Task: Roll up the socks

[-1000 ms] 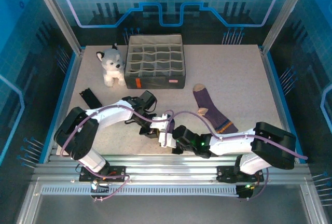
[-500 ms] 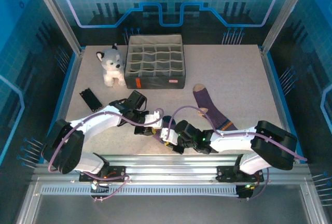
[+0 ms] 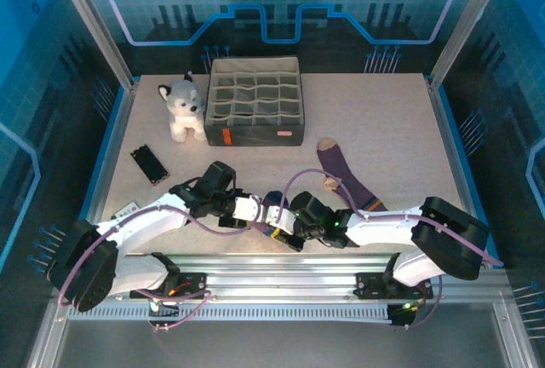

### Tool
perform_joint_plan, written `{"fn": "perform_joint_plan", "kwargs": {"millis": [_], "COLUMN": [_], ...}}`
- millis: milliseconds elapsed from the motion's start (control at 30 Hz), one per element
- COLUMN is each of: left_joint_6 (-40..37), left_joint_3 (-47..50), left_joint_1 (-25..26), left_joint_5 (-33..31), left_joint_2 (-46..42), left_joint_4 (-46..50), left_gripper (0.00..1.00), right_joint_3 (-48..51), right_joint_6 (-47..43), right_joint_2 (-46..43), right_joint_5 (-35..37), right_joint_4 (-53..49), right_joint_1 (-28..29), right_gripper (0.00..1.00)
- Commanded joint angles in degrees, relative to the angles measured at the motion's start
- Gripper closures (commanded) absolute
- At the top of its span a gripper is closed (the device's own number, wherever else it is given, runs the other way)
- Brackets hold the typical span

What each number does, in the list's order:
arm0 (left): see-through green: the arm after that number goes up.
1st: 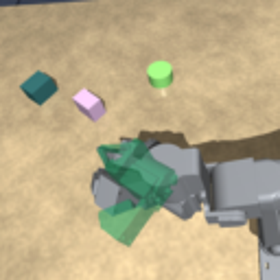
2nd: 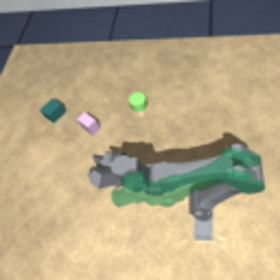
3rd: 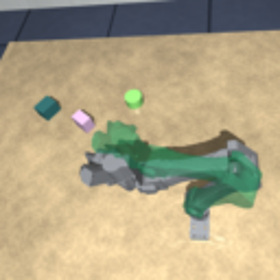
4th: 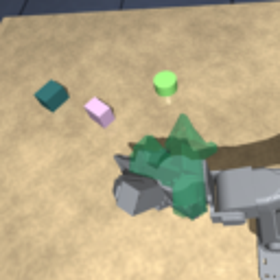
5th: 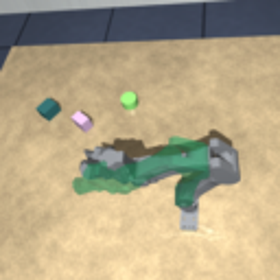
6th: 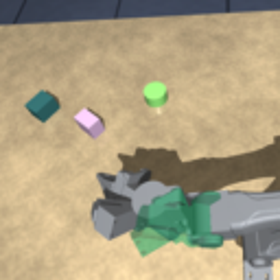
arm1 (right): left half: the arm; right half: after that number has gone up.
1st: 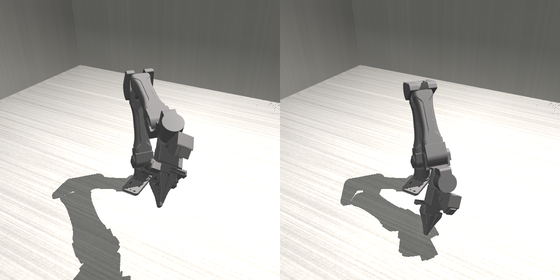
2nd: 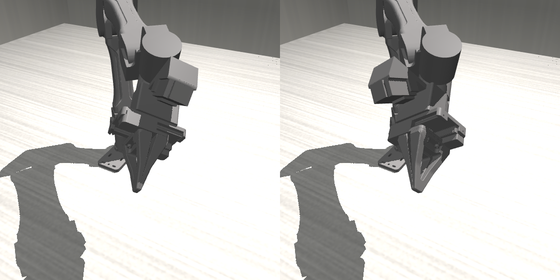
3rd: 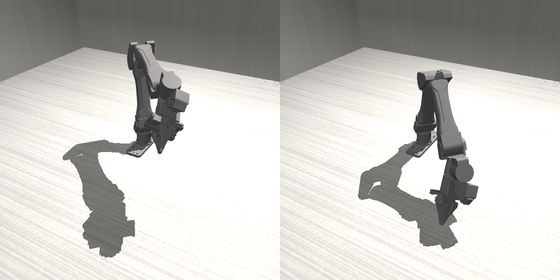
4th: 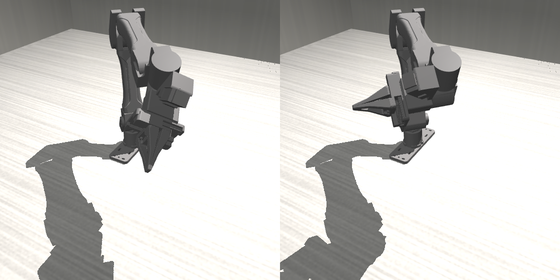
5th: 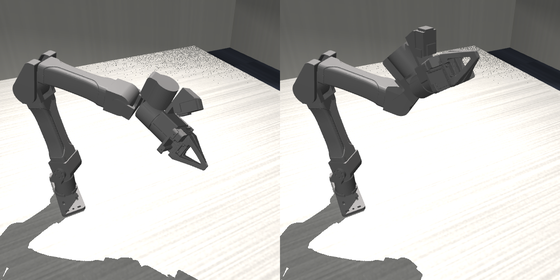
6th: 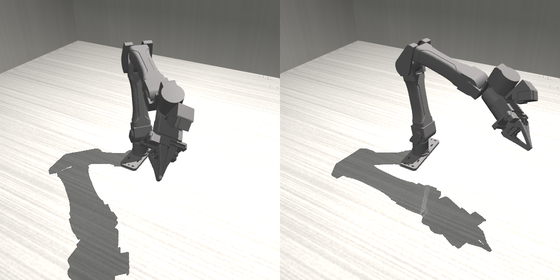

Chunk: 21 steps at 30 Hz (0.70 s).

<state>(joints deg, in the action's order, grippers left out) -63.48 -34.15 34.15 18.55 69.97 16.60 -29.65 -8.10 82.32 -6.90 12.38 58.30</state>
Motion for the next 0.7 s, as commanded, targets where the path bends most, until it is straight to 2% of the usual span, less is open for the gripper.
{"fn": "perform_joint_plan", "kwargs": {"millis": [0, 233, 433, 667], "left_joint_6": [-4.1, -3.4, -2.8, -3.0], "left_joint_3": [2.7, 6.3, 7.5, 7.4], "left_joint_1": [3.2, 6.4, 6.6, 6.6], "left_joint_5": [-4.9, -12.4, -13.6, -10.3], "left_joint_2": [-1.0, -1.6, -4.1, -7.8], "left_joint_4": [-4.6, -12.4, -13.9, -10.0], "left_gripper": [0.52, 0.55, 0.56, 0.55], "right_joint_3": [-0.2, -0.8, -2.3, -2.2], "right_joint_6": [0.9, 3.5, 7.9, 7.2], "right_joint_2": [0.0, 0.2, 1.7, 1.6], "right_joint_5": [-2.3, -6.4, -12.6, -11.9], "right_joint_4": [-3.1, -3.4, -3.8, -4.3], "right_joint_1": [-1.0, -3.3, -7.3, -7.6], "right_gripper": [1.00, 1.00, 1.00, 1.00]}}
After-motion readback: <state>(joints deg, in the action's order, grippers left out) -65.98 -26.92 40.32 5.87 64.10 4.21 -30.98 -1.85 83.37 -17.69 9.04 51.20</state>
